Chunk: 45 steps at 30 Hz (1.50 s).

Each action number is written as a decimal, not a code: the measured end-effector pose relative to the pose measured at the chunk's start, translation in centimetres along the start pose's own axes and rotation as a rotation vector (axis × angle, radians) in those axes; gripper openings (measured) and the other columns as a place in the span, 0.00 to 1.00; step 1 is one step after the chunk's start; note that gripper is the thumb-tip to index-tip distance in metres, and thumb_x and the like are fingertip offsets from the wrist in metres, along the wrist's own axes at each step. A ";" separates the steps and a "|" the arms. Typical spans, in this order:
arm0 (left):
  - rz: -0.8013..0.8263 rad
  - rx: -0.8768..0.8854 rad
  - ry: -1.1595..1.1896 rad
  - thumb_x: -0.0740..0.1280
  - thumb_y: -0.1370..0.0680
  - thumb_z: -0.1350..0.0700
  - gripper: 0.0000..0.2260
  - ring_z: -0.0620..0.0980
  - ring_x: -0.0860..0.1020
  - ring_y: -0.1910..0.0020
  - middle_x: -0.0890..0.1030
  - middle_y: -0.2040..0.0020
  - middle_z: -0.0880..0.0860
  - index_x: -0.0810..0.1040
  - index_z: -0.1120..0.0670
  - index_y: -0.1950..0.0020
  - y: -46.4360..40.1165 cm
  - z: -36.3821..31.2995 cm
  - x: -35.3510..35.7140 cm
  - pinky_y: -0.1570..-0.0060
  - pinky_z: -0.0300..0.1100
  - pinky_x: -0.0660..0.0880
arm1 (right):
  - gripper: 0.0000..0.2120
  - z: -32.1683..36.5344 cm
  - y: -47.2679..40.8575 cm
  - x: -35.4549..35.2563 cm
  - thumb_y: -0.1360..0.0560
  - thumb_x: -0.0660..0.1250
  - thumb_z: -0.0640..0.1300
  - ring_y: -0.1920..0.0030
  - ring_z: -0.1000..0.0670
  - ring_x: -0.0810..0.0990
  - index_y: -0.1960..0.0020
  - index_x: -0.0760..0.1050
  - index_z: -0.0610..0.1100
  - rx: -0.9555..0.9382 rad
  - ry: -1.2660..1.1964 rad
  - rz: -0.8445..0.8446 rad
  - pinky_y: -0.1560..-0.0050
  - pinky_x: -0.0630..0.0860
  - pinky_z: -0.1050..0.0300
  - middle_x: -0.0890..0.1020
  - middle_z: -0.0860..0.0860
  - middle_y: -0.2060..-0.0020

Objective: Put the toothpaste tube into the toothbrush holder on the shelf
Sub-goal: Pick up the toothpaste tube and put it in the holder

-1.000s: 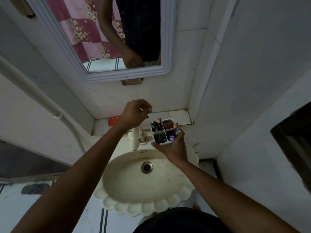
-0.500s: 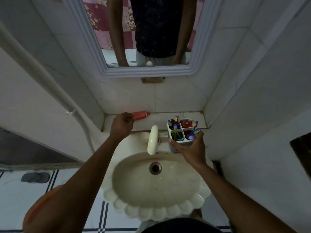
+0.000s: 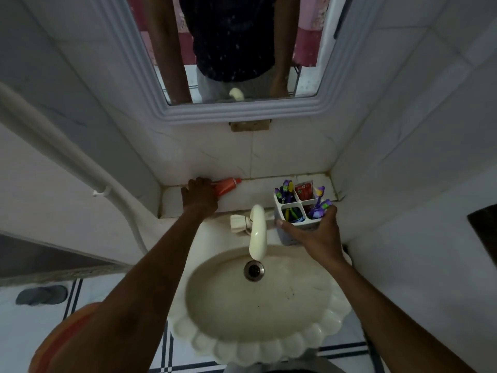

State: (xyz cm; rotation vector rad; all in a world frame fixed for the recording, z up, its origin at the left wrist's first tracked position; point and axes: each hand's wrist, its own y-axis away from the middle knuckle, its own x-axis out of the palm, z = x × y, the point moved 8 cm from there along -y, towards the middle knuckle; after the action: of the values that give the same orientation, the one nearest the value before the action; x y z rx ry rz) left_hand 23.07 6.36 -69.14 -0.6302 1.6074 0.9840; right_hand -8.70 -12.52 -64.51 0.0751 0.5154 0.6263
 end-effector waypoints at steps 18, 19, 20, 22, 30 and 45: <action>-0.498 0.103 0.515 0.70 0.17 0.47 0.12 0.44 0.83 0.63 0.87 0.58 0.47 0.80 0.51 0.37 11.2 -5.0 -13.3 0.60 0.41 0.79 | 0.50 -0.4 0.0 -0.5 0.47 0.90 0.72 0.41 0.53 0.86 0.37 0.66 0.56 -0.031 0.006 0.017 0.42 0.88 0.43 0.83 0.55 0.40; -0.572 0.103 0.588 0.72 0.18 0.45 0.14 0.44 0.83 0.61 0.88 0.55 0.49 0.80 0.52 0.37 12.4 -5.4 -14.8 0.59 0.43 0.80 | 0.51 -0.5 -0.1 -0.5 0.47 0.89 0.73 0.41 0.52 0.86 0.37 0.66 0.55 -0.034 0.011 0.022 0.42 0.88 0.43 0.83 0.55 0.40; -0.640 0.124 0.654 0.73 0.19 0.44 0.16 0.46 0.85 0.58 0.89 0.52 0.51 0.81 0.53 0.37 13.6 -5.9 -16.1 0.56 0.45 0.82 | 0.52 -0.5 -0.1 -0.5 0.48 0.88 0.74 0.41 0.52 0.86 0.37 0.66 0.55 -0.035 0.012 0.028 0.42 0.88 0.42 0.83 0.55 0.40; -0.727 0.205 0.762 0.75 0.20 0.43 0.17 0.44 0.85 0.56 0.87 0.51 0.47 0.82 0.53 0.40 15.6 -7.7 -18.1 0.54 0.44 0.83 | 0.55 -0.6 -0.2 -0.7 0.51 0.86 0.78 0.40 0.51 0.85 0.36 0.66 0.54 -0.038 0.000 0.040 0.42 0.88 0.41 0.82 0.54 0.40; -0.603 0.409 0.660 0.72 0.19 0.40 0.16 0.47 0.87 0.58 0.88 0.54 0.47 0.81 0.52 0.41 18.1 -15.5 -17.2 0.59 0.48 0.84 | 0.59 -1.4 -0.6 -0.6 0.55 0.83 0.83 0.37 0.47 0.83 0.36 0.65 0.55 -0.019 0.023 0.085 0.39 0.86 0.39 0.80 0.53 0.38; -0.164 0.312 0.236 0.66 0.17 0.42 0.13 0.50 0.85 0.47 0.88 0.50 0.44 0.86 0.46 0.42 15.6 -16.2 -9.8 0.39 0.57 0.77 | 0.65 -1.0 0.8 0.3 0.53 0.83 0.79 0.33 0.44 0.79 0.28 0.64 0.48 0.048 0.072 0.073 0.36 0.83 0.38 0.76 0.50 0.35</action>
State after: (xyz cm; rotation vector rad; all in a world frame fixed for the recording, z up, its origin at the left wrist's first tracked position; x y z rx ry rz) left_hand 4.58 -0.38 -54.52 -0.6665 1.8376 0.5381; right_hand -9.39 -11.71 -65.33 0.1175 0.6000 0.6905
